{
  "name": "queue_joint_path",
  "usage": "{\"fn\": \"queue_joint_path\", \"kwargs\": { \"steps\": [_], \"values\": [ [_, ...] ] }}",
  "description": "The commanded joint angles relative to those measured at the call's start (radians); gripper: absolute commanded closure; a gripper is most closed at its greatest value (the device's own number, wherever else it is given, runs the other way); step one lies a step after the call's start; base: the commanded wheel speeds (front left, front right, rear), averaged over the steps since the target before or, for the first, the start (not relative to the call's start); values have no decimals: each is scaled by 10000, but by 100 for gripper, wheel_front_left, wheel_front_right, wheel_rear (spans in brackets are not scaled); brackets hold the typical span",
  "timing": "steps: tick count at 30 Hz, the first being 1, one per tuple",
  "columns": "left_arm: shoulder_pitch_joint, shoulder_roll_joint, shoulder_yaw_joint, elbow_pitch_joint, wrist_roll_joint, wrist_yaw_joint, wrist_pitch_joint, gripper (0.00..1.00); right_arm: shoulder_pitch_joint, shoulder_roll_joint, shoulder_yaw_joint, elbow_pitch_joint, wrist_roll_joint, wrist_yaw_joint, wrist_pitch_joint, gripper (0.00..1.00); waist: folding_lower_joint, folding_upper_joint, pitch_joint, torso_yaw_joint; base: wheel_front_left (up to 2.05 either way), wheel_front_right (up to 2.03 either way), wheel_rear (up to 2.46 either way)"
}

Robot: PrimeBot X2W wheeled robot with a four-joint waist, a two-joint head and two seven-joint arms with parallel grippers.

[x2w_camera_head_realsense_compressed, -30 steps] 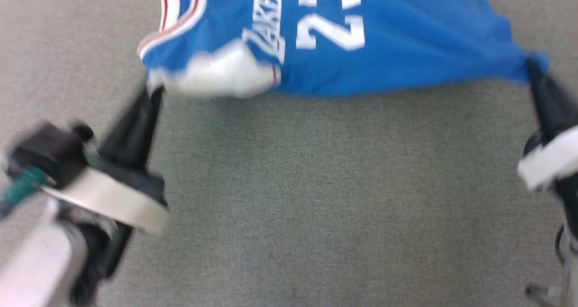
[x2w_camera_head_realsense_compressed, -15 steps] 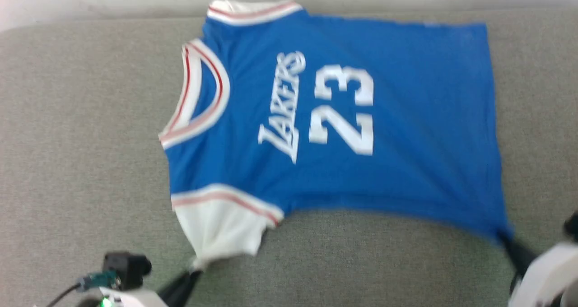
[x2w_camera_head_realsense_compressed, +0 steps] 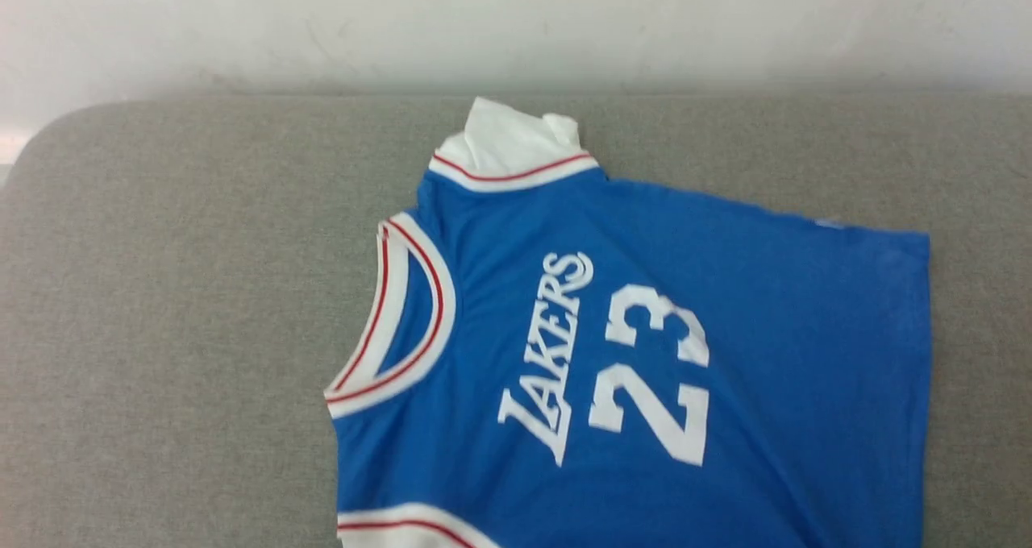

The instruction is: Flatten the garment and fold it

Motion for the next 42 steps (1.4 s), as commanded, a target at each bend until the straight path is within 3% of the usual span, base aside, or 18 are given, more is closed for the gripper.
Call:
{"fn": "queue_joint_path", "kwargs": {
  "steps": [1, 5, 10, 18, 21, 30, 36, 42],
  "values": [
    [249, 121, -24, -134, -98, 122, 50, 100, 196, 33, -97, -92, 26, -9, 108, 100, 1, 0, -238, 74, 0, 0, 0],
    [753, 292, 119, -579, -250, 333, -78, 100, 525, 190, -305, -379, 84, -9, 224, 100, 1, 0, -471, 122, 0, 0, 0],
    [583, 599, 643, -1280, 302, 535, -671, 100, 284, 232, -472, -989, 27, -9, -492, 100, 1, 0, -515, 101, 0, 0, 0],
    [-1185, 1038, 1143, -2002, 1568, 391, -841, 100, -1064, -182, -397, -1467, -334, -9, -1708, 100, 1, 0, 228, -151, 0, 0, 0],
    [-2686, 1207, 1339, -1879, 2278, 75, -760, 100, -2195, -377, -311, -1475, -604, -9, -2275, 100, 1, 0, 894, -362, 0, 0, 0],
    [-5566, 528, 1556, -496, 2980, -823, -1510, 100, -4277, -710, 53, -974, -1222, -9, -2799, 100, 1, 0, 2175, -730, 0, 0, 0],
    [-6940, -154, 852, 977, 3107, -1571, -1309, 100, -5240, -879, 535, -166, -1549, -9, -2487, 100, 1, 0, 2899, -793, 0, 0, 0],
    [-7680, -902, 261, 2754, 3649, -1812, -1637, 100, -5588, -822, 620, 676, -1583, -9, -2266, 100, 1, 0, 3201, -677, 0, 0, 0]
  ]
}}
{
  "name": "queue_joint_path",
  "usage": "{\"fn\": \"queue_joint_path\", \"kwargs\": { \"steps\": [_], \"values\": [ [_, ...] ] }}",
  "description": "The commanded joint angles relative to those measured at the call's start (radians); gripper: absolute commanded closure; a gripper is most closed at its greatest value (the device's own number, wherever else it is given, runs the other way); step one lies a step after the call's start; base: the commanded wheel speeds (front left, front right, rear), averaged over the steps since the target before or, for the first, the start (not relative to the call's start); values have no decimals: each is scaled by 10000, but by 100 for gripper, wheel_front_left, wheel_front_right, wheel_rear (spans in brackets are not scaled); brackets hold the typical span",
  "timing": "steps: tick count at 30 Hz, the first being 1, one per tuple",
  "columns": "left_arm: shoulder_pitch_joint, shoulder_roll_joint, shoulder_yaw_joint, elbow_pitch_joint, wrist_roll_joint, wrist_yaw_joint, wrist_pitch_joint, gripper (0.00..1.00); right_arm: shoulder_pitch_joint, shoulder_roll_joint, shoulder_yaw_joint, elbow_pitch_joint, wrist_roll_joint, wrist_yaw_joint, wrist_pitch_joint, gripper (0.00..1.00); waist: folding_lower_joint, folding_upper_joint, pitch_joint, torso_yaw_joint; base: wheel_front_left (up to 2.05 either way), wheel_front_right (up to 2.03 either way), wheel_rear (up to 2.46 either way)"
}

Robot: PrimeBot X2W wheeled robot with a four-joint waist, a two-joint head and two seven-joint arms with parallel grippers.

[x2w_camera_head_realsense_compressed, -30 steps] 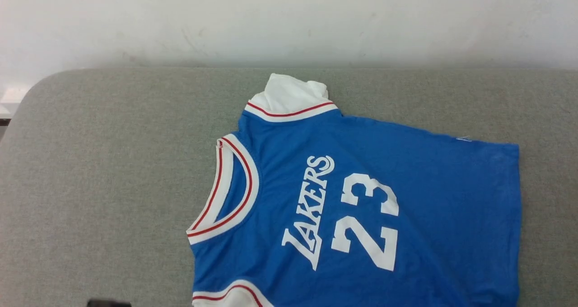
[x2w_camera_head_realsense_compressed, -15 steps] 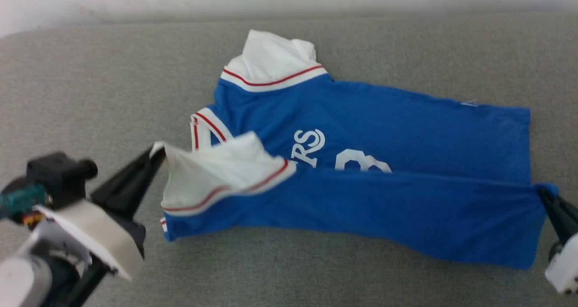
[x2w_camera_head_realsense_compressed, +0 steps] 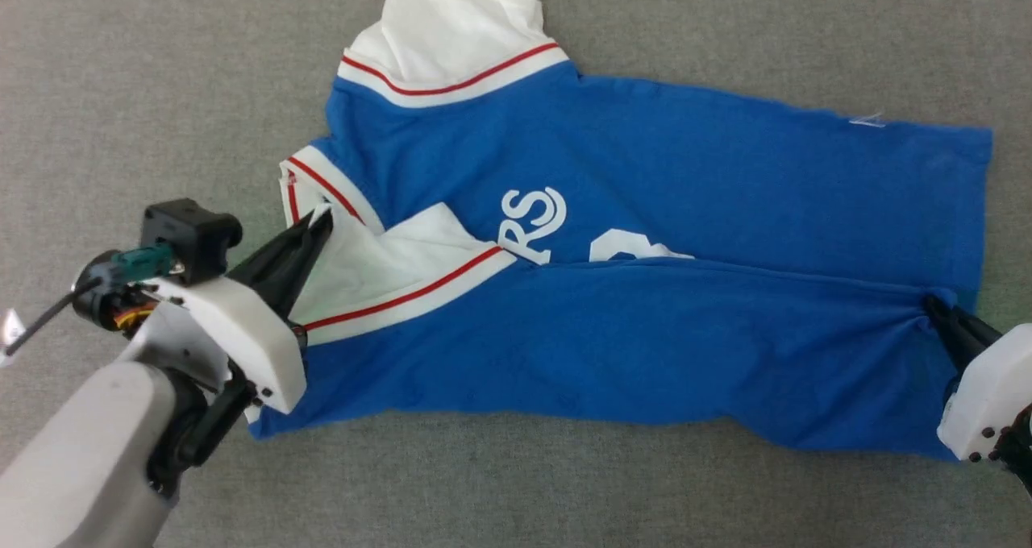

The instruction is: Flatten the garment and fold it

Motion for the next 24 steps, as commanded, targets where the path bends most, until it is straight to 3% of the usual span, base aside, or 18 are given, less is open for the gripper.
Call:
{"fn": "queue_joint_path", "kwargs": {
  "steps": [1, 6, 7, 8, 9, 10, 18, 24],
  "values": [
    [-157, -81, -66, 160, 107, -82, -56, 100, -77, 26, -2, 96, -13, -9, 65, 100, -2, 0, 155, 25, 0, 0, 0],
    [-398, -563, -338, 1179, 197, -73, -128, 98, -9, 100, -3, 223, -8, -9, 117, 98, -2, 0, 141, 88, 0, 0, 0],
    [-435, -656, -338, 1306, 179, -39, -165, 84, 4, 132, -23, 225, 15, -9, 128, 70, -2, 0, 114, 109, 0, 0, 0],
    [-459, -743, -336, 1405, 151, -7, -196, 62, 10, 179, -56, 221, 65, -9, 114, 0, -2, 0, 76, 129, 0, 0, 0],
    [-480, -809, -342, 1486, 138, 16, -223, 13, 12, 222, -101, 218, 92, -9, 89, 0, -2, 0, 21, 150, 0, 0, 0],
    [-492, -867, -344, 1554, 122, 41, -247, 0, 11, 249, -133, 205, 97, -9, 51, 0, -2, 0, -45, 171, 0, 0, 0],
    [12, -1216, 151, 1401, -330, 566, -907, 0, 293, 472, -264, -256, 270, -9, -446, 0, -2, 0, -1084, 334, 0, 0, 0],
    [1474, -1108, 1161, -97, -377, 1683, -2337, 0, 925, 1074, -857, -1347, -121, -9, -1886, 0, -2, 0, -1915, 425, 0, 0, 0]
  ]
}}
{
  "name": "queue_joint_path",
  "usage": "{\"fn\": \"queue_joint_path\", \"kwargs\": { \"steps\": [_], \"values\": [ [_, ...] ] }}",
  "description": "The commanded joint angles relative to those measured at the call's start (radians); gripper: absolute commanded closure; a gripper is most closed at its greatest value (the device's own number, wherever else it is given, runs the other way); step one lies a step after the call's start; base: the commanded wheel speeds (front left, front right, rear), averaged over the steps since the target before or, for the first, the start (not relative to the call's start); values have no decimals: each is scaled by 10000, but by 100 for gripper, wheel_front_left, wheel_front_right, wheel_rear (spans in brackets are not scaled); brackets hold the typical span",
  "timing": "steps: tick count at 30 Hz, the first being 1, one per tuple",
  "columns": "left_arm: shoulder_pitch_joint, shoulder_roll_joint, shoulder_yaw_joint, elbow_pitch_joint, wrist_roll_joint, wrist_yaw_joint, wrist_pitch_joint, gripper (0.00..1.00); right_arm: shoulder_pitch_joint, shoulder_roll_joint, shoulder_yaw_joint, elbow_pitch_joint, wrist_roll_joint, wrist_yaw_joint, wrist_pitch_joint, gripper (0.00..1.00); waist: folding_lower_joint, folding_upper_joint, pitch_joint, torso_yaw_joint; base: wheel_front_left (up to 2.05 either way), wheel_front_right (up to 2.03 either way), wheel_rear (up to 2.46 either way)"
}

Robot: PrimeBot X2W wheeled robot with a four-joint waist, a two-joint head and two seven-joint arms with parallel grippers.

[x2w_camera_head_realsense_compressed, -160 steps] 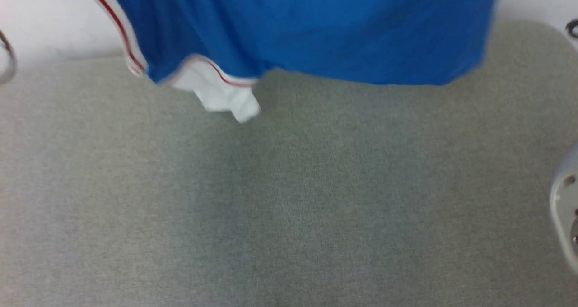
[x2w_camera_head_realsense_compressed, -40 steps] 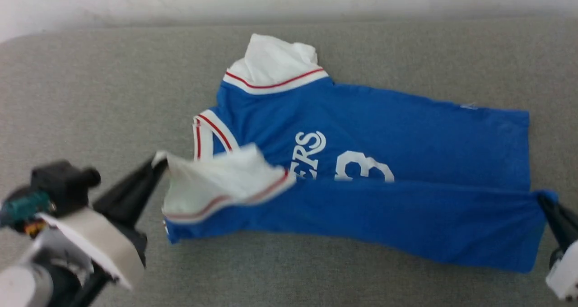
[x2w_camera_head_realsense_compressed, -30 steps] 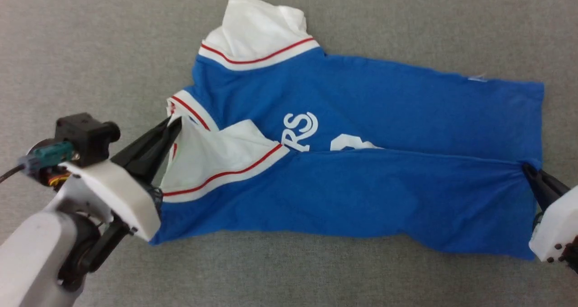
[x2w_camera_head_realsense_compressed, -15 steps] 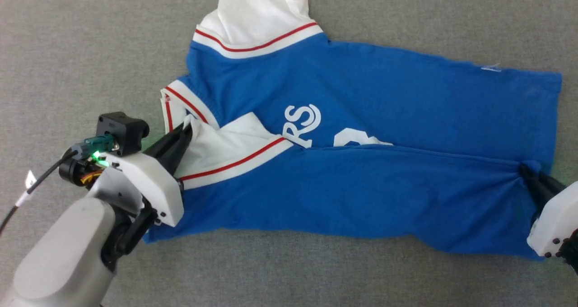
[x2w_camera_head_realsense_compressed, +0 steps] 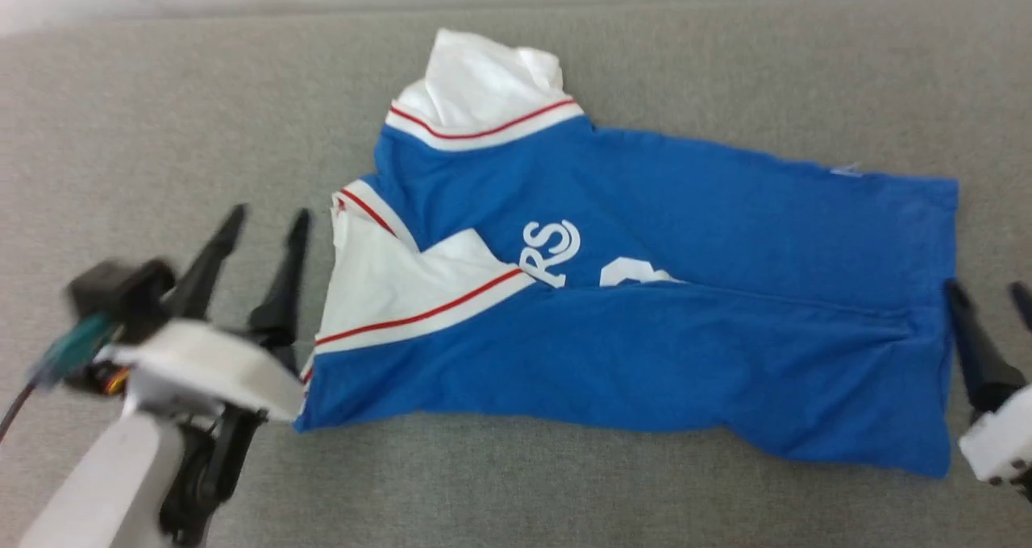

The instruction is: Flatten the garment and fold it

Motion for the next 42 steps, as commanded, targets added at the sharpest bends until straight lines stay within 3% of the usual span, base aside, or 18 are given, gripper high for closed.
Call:
{"fn": "queue_joint_path", "kwargs": {
  "steps": [1, 7, 14, 19, 24, 31, 38, 42],
  "values": [
    [366, 14, 159, -269, 89, 216, -304, 0, 190, 129, -84, -148, -163, -9, -311, 0, 1, 0, -579, 115, 0, 0, 0],
    [2417, -175, 732, -1900, 949, 1340, -1640, 0, 1298, 653, -323, -735, -1390, -9, -2431, 0, 1, 0, -1157, 131, 0, 0, 0],
    [4587, -1282, 1142, -2726, 1874, 2030, -1820, 0, 2637, 735, -915, -348, -1433, -9, -4307, 0, 1, 0, -1982, 142, 0, 0, 0],
    [5264, -1527, 1207, -2582, 2252, 1843, -1824, 0, 3082, 737, -896, -10, -1244, -9, -4658, 0, 1, 0, -2335, 169, 0, 0, 0],
    [4877, -965, 1129, -2418, 2436, 1561, -1291, 0, 2965, 738, -769, -186, -1362, -9, -4521, 0, 1, 0, -2308, 192, 0, 0, 0],
    [3402, 70, 588, -1974, 2260, 882, 1384, 0, 2779, 738, -623, -239, -1351, -9, -4395, 0, 1, 0, -1712, 207, 0, 0, 0],
    [2312, 274, 9, -1390, 1562, 507, 3889, 0, 2551, 739, -479, -56, -1243, -9, -4437, 0, 1, 0, -1073, 69, 0, 0, 0],
    [2002, 203, -136, -1129, 1355, 482, 4486, 0, 2415, 739, -431, 1, -1270, -9, -4428, 0, 1, 0, -877, -29, 0, 0, 0]
  ]
}}
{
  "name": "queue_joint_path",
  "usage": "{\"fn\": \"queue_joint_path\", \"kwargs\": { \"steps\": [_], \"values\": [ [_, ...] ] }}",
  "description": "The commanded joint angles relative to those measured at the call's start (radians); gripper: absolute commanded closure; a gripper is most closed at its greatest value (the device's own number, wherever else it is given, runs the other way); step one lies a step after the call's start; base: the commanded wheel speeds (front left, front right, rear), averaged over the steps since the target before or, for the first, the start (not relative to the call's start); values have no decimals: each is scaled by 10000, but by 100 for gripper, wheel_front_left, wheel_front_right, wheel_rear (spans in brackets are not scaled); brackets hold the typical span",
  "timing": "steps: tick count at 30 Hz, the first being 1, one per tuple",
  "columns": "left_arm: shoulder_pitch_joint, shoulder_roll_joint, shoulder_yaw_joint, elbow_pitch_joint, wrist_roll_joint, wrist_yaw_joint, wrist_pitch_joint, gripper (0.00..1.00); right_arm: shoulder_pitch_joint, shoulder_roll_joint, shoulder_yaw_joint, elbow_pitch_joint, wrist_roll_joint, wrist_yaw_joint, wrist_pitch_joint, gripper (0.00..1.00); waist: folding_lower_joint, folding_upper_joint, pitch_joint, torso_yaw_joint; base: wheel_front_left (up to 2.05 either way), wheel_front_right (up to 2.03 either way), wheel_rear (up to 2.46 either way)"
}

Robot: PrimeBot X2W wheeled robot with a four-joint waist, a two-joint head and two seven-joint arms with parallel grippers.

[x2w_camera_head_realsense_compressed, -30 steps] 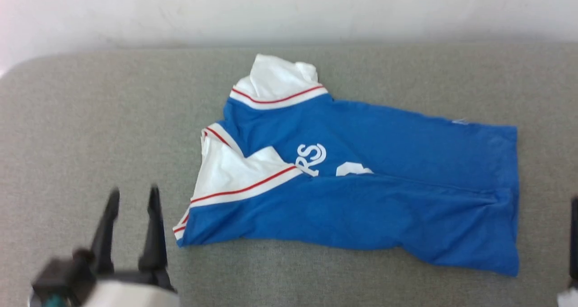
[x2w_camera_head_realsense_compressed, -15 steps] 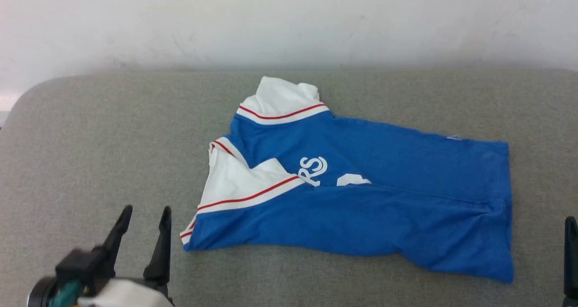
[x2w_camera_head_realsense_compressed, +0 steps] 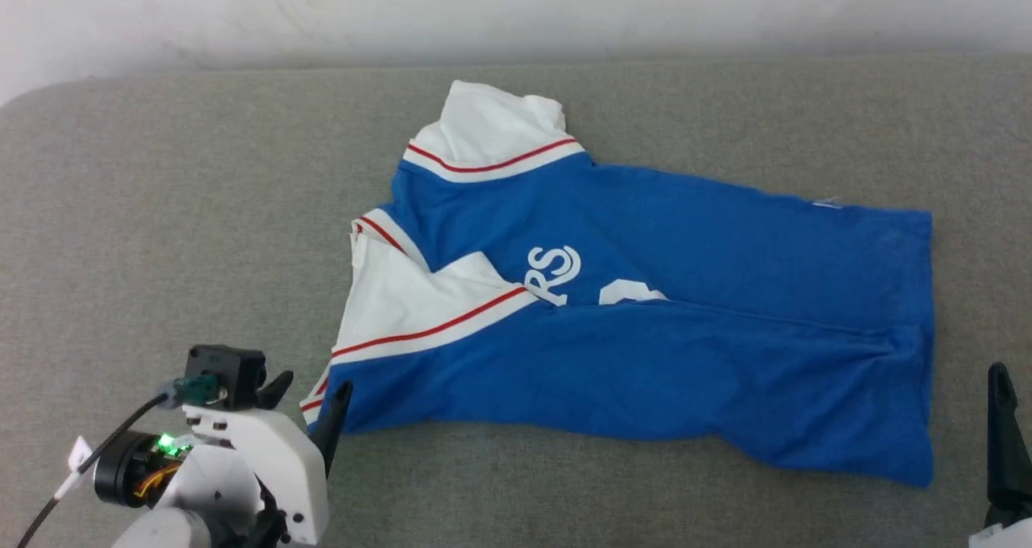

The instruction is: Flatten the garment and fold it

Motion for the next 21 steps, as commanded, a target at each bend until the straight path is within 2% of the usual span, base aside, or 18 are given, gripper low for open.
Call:
{"fn": "queue_joint_path", "kwargs": {
  "steps": [1, 8, 11, 12, 13, 14, 21],
  "values": [
    [-152, -28, -32, 63, -33, -41, 51, 0, -126, 22, -1, 14, 14, -9, 6, 0, -2, -1, 186, -128, 0, 0, 0],
    [-377, -68, -493, 877, -274, 107, 1460, 0, -270, 22, 0, 127, 9, -9, 43, 0, -2, -1, 423, -293, 0, 0, 0],
    [-454, -179, -589, 1072, -414, 136, 1758, 0, -300, 22, 31, 146, 15, -9, 52, 0, -2, -1, 475, -342, 0, 0, 0],
    [-487, -229, -584, 1144, -432, 169, 1760, 56, -318, 22, 46, 149, 10, -9, 63, 0, -2, -1, 488, -357, 0, 0, 0],
    [-516, -298, -551, 1221, -457, 222, 1721, 84, -346, 22, 76, 145, -10, -9, 89, 0, -2, -1, 504, -374, 0, 0, 0],
    [-544, -342, -544, 1300, -458, 244, 1680, 100, -382, 22, 124, 124, -57, -9, 130, 0, -2, -1, 518, -385, 0, 0, 0],
    [-459, -520, -240, 1486, -610, 393, 1147, 100, -854, 22, 540, -478, -673, -9, 767, 0, -2, -1, 507, -451, 0, 0, 0]
  ]
}}
